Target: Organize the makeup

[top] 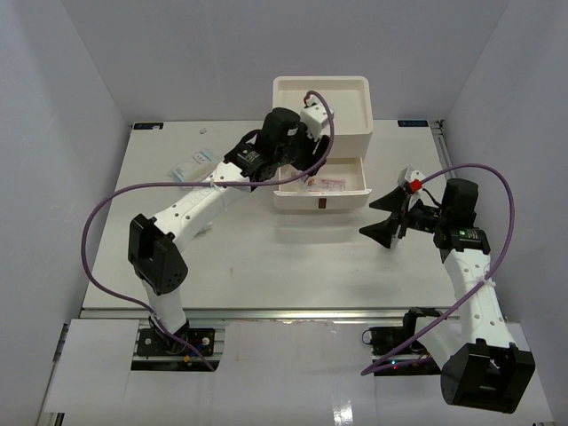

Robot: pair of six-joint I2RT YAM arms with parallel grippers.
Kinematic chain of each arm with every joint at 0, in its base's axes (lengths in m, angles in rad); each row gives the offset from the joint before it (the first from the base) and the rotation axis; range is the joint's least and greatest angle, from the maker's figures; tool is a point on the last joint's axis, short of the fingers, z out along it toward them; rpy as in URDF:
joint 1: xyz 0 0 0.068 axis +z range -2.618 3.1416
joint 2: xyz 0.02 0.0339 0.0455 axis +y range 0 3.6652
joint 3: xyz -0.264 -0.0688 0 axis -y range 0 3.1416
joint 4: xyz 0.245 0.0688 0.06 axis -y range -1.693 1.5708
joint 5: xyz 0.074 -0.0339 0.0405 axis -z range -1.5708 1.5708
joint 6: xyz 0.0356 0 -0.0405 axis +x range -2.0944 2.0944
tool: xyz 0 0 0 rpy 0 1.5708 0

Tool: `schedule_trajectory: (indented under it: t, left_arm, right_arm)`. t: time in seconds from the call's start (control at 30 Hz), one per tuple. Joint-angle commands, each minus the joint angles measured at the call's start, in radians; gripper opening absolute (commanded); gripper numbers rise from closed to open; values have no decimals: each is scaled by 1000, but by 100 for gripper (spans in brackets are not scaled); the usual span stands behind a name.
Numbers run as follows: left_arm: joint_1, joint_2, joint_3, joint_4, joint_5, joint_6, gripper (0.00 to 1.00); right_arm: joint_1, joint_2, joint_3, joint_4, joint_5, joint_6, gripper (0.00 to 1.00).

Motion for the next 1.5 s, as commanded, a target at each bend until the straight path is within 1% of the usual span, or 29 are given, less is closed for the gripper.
schedule_trajectory:
  t: [0.0, 0.13, 0.23, 0.27, 0.37, 0.43, 0.53, 0.6, 0.63, 0.7, 0.77, 0.8, 0.83, 0.87, 1.03, 1.07, 1.13, 1.17, 1.23, 1.33, 1.4, 1.47]
  left_arm:
    - [-12, 7, 38, 8, 16, 240, 8]
    - [-20, 46, 31, 24, 12, 302, 14]
    - [-24, 68, 31, 39, -13, 320, 23]
    - [-25, 75, 30, 46, -18, 323, 24]
    - [-30, 87, 28, 73, -24, 326, 35]
    - [-39, 92, 20, 89, -62, 335, 44]
    - [-49, 98, 18, 103, -73, 343, 52]
    - [-53, 101, 20, 109, -77, 343, 63]
    - [-53, 101, 20, 111, -77, 341, 65]
    - [-53, 98, 19, 112, -74, 337, 77]
    - [-53, 94, 15, 113, -71, 331, 79]
    - [-53, 90, 12, 114, -67, 327, 83]
    - [-54, 84, 8, 114, -61, 322, 92]
    - [-55, 78, 4, 115, -55, 318, 98]
    - [-55, 50, -9, 119, -41, 302, 98]
    - [-55, 47, -9, 119, -41, 292, 98]
    - [-54, 29, -7, 124, 9, 272, 98]
    - [-53, 20, -5, 129, 22, 263, 98]
    - [-55, -9, 8, 135, 58, 229, 98]
    - [-53, -33, 51, 119, 92, 200, 98]
    - [-53, -26, 129, 65, 123, 190, 98]
    - [-48, 20, 248, -16, 144, 187, 98]
  right_arm:
    - [-7, 2, -12, 39, -26, 9, 90]
    - [-9, 3, -12, 39, -26, 8, 90]
    - [-9, 4, -12, 39, -27, 8, 90]
    - [-10, 4, -13, 39, -28, 8, 90]
    - [-11, 6, -13, 39, -31, 8, 90]
    - [-11, 4, -12, 38, -31, 6, 90]
    - [-11, 3, -15, 37, -38, 0, 90]
    - [-11, 0, -16, 36, -48, -7, 90]
    - [-11, -3, -18, 34, -54, -12, 90]
    - [-11, -7, -21, 34, -67, -23, 90]
    - [-11, -11, -24, 32, -79, -36, 90]
    - [-11, -13, -26, 31, -86, -42, 90]
    - [-12, -14, -27, 29, -93, -47, 90]
    - [-13, -16, -28, 27, -100, -53, 90]
    - [-13, -14, -29, 8, -118, -83, 90]
    - [-13, -15, -28, 3, -122, -100, 90]
    - [-13, -16, -24, -36, -139, -166, 90]
    - [-13, -19, -21, -81, -158, -210, 90]
    - [-13, -28, -20, -165, -192, -390, 90]
    - [-11, -49, -25, -301, -228, -582, 90]
    - [-5, -55, -34, -331, -227, -666, 91]
    - [11, -47, -26, -370, -199, -756, 92]
